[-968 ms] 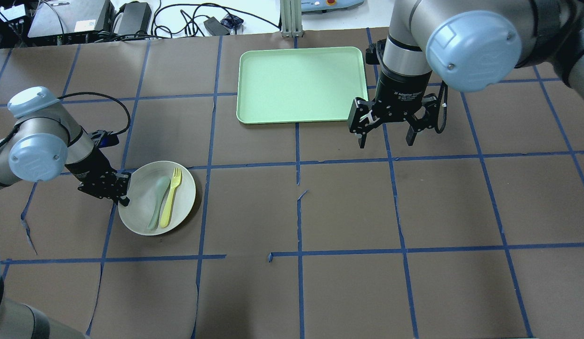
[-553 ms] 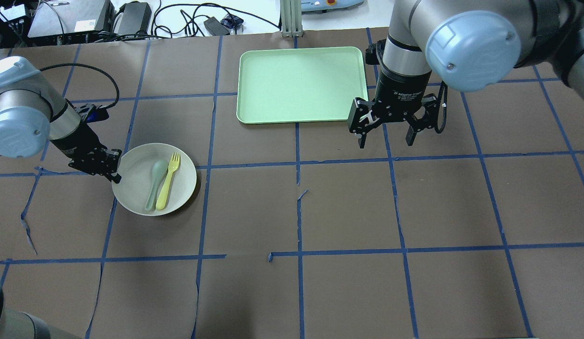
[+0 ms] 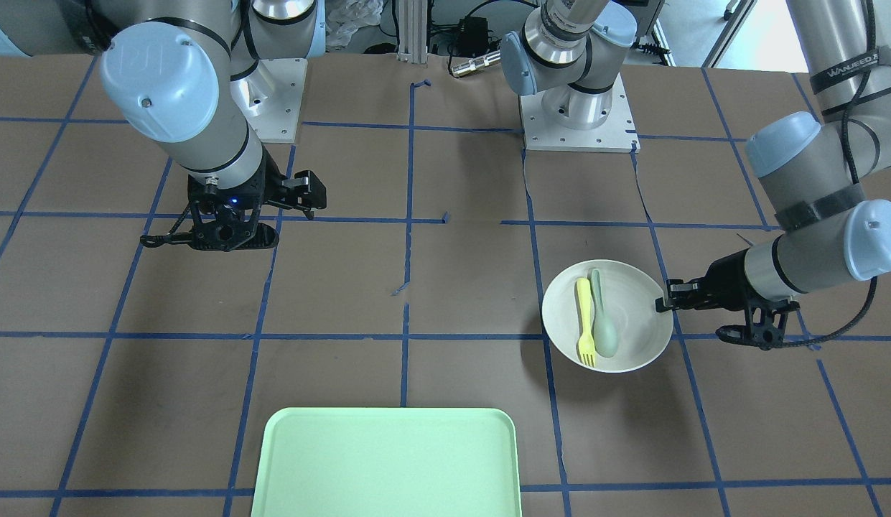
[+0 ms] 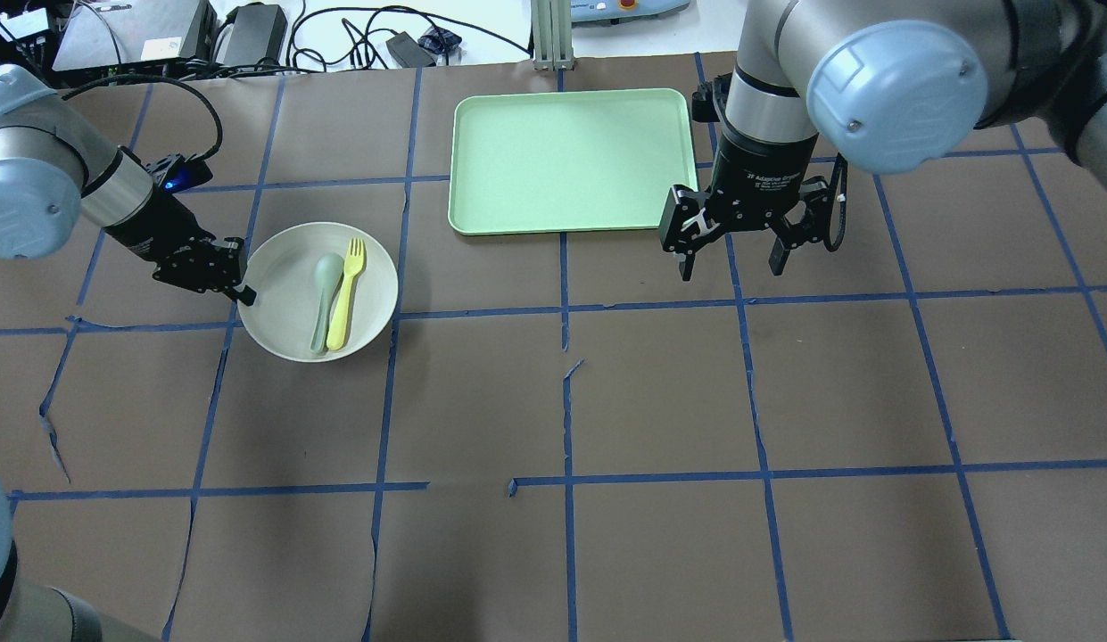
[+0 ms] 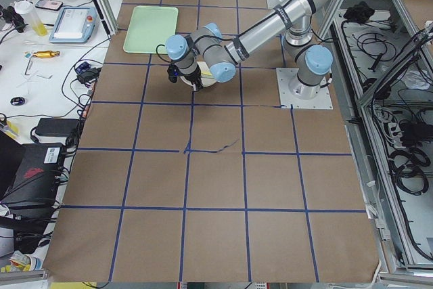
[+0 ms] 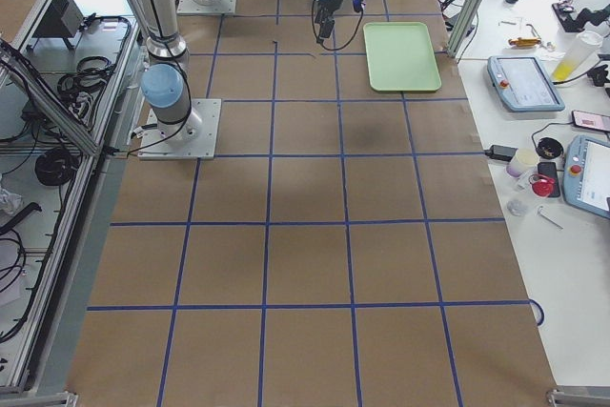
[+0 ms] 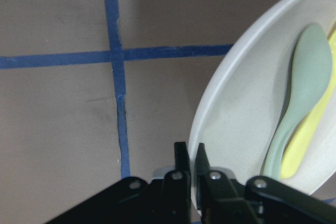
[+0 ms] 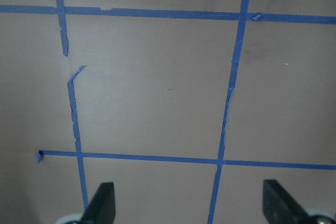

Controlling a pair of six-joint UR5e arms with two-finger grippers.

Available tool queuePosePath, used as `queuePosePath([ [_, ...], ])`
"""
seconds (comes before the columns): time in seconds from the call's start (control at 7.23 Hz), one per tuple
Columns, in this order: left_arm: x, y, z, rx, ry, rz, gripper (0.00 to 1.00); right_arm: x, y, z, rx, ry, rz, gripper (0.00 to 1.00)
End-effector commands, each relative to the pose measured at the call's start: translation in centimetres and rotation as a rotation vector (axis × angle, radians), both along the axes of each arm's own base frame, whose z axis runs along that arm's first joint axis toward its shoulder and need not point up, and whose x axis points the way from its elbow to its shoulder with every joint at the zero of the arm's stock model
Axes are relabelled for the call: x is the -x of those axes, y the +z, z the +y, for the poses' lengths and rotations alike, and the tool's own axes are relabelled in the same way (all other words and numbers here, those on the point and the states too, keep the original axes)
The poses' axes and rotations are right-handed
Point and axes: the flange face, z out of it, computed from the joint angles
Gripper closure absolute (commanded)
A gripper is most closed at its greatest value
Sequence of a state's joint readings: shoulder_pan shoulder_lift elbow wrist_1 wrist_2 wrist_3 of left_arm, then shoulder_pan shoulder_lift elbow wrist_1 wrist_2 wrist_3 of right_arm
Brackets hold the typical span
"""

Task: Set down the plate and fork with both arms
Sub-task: 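Carry the plate with the left gripper onto the light green tray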

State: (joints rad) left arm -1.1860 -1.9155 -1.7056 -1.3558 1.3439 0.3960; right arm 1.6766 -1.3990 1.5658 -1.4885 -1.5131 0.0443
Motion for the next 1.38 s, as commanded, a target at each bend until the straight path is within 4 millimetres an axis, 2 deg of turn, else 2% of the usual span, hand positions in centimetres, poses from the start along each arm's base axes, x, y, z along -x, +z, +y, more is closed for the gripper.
queuePosePath([
  [0.0,6.1,2.6,-3.7,0.048,0.031,0.031,1.00,0.0,-0.1,0.1,-0.005,0.012,-0.003,0.00],
  [0.14,9.8,1.9,-4.7,0.056,0.036,0.063,1.00,0.3,-0.1,0.0,-0.006,0.010,-0.003,0.00],
  [0.28,12.2,0.3,-6.3,0.100,0.050,0.072,1.00,0.5,0.1,-0.1,-0.003,0.031,-0.009,0.00],
  [0.41,13.3,-0.4,-8.7,0.128,0.103,0.129,1.00,0.5,0.3,-0.1,0.001,0.044,-0.014,0.00],
  [0.55,14.7,-0.1,-11.2,0.123,0.128,0.128,1.00,0.5,0.1,-0.1,-0.004,0.045,-0.014,0.00],
  [1.11,20.9,-0.4,-17.6,0.128,0.170,0.184,1.00,0.2,0.0,0.2,-0.013,0.051,-0.015,0.00],
  [1.24,22.1,-1.5,-19.2,0.128,0.171,0.184,1.00,0.2,0.0,0.1,-0.010,0.051,-0.015,0.00],
])
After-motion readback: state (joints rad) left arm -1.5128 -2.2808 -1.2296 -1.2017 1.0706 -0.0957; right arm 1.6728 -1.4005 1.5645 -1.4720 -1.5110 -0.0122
